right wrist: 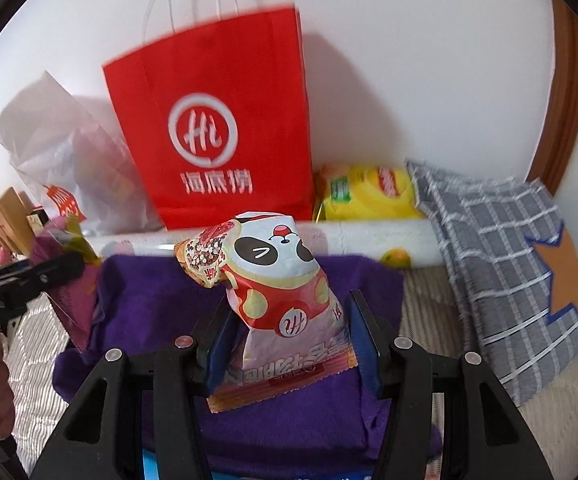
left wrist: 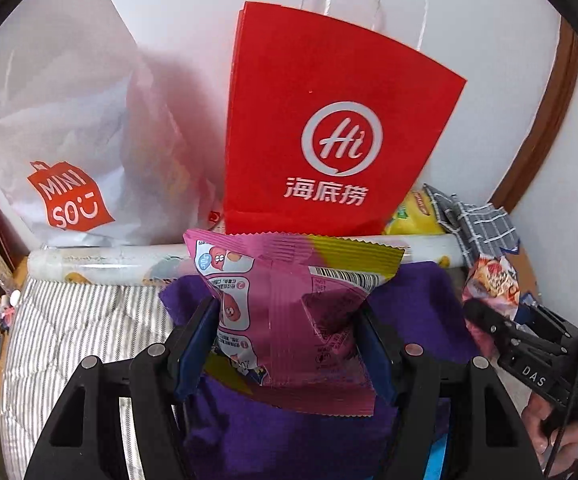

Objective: Organize snacks
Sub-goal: 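Carry pink bag onto purple towel with left tool while right tool drops panda bag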

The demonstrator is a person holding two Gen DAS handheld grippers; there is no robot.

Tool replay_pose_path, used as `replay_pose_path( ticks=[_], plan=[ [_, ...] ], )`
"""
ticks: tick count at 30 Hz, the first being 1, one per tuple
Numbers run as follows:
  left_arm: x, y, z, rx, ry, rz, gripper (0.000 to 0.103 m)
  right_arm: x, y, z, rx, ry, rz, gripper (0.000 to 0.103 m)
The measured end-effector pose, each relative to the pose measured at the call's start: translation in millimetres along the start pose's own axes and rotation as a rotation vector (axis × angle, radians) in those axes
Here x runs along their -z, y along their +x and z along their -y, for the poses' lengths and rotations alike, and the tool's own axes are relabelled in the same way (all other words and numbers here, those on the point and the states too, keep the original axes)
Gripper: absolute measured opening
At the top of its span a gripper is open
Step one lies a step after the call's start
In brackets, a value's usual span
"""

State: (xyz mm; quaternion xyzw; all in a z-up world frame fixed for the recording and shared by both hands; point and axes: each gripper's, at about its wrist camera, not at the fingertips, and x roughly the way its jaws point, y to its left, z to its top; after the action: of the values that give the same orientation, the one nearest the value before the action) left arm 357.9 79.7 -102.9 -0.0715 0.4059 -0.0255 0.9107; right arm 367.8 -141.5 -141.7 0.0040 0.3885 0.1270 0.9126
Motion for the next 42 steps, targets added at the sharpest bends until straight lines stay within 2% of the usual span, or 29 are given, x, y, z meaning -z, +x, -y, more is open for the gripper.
replay_pose_path(
  ticks=[6, 10, 13, 19, 25, 30, 33, 39, 42],
  plan=[
    [-11.2, 12.2, 0.5, -0.006, 0.022, -0.019, 0.065, 0.2, 17.7, -2.1, 0.002, -0.04, -0.045, 0.053],
    [-10.8, 20.5, 0.7, 0.0, 0.039, -0.022, 0.065, -1.8, 26.7, -2.3, 0.034, -0.083, -0.062, 0.053],
    [-9.5, 27.3, -2.2, -0.016, 0.051, -0.037, 0.065, -2.1, 35.3, -1.0, 0.019, -0.08, -0.083, 0.053],
    [-7.2, 45.3, -15.2, -0.016, 0.017, -0.093, 0.065, -2.7, 57.1, -5.3, 0.039, -0.129, -0.141, 0.053],
    [-1.0, 59.7, -21.2, -0.014, -0.007, -0.147, 0.065, 3.9, 73.2, 3.7, 0.036, -0.091, -0.206, 0.053],
    [3.3, 65.7, -16.7, -0.024, 0.01, -0.166, 0.065, 2.2, 73.4, 5.6, 0.013, -0.079, -0.216, 0.055],
    [4.7, 69.7, -14.2, -0.017, 0.008, -0.182, 0.065, -0.1, 67.9, 5.1, 0.009, -0.085, -0.208, 0.06],
    [6.7, 72.9, -11.1, -0.025, 0.018, -0.201, 0.065, -7.3, 37.5, 5.1, 0.041, -0.093, -0.161, 0.064],
    [8.8, 79.5, -10.2, -0.022, 0.024, -0.243, 0.065, -6.4, 15.1, 9.2, 0.072, -0.09, -0.115, 0.064]
  ],
)
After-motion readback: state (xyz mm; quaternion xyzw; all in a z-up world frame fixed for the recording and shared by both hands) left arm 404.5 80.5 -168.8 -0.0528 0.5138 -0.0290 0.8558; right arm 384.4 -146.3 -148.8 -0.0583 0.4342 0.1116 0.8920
